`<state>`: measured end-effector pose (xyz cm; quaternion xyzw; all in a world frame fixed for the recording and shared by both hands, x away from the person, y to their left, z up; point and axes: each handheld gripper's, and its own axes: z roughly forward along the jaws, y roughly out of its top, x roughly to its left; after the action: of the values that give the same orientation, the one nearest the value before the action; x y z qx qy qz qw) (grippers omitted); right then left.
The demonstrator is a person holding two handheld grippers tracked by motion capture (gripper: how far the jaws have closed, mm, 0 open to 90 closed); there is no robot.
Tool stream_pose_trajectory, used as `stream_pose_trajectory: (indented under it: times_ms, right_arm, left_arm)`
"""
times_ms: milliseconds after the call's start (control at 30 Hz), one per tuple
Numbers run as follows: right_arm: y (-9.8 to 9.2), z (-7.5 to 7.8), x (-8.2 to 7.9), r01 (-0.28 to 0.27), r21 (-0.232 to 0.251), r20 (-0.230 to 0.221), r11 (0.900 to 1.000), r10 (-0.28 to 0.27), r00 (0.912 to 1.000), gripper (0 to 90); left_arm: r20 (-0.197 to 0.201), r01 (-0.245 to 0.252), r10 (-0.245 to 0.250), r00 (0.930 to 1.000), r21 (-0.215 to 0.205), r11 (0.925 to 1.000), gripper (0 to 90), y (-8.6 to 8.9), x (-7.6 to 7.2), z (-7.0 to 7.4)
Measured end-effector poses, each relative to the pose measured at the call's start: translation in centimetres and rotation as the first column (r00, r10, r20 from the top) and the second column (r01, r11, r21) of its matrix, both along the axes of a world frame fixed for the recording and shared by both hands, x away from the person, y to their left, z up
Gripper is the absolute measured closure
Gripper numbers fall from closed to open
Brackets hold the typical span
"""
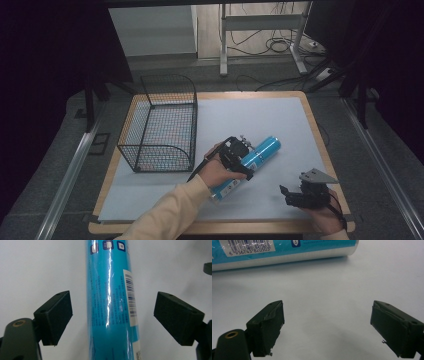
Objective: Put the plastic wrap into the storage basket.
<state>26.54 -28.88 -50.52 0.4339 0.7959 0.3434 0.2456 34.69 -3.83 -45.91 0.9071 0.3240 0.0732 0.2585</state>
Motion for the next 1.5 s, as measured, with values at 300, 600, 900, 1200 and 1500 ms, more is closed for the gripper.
stream_pose_trajectory:
  times_ms: [300,600,900,1200,1500]
  right_arm:
    - [-0.1,0.0,0.0,0.005,0.000,-0.002,1.000,-0.005,1.0000,11.9]
    - [-0.1,-0.1,0.0,0.002,-0.004,-0.002,1.000,-0.002,1.0000,11.9]
    - [0.0,-0.1,0.0,0.003,-0.009,-0.004,1.000,-0.003,1.0000,11.9]
    - [-0.1,-0.1,0.1,0.007,-0.015,-0.006,1.000,-0.007,1.0000,11.9]
    - [-0.1,-0.1,0.1,0.008,-0.021,0.002,1.000,-0.008,1.0000,11.9]
  left_arm:
    - [-0.030,0.003,-0.002,0.9996,0.042,0.9991,16.5,-1.3,0.7,-1.0]
    - [-0.051,0.011,-0.006,0.9987,0.100,0.9949,16.6,-2.7,1.1,-2.4]
    - [-0.085,-0.008,0.021,0.9962,0.142,0.9898,22.1,-3.0,1.6,-3.4]
    - [-0.111,-0.019,0.035,0.9932,0.137,0.9904,31.1,-2.6,2.2,-3.4]
    - [-0.168,-0.012,0.028,0.9855,0.095,0.9954,31.5,-2.0,2.9,-3.4]
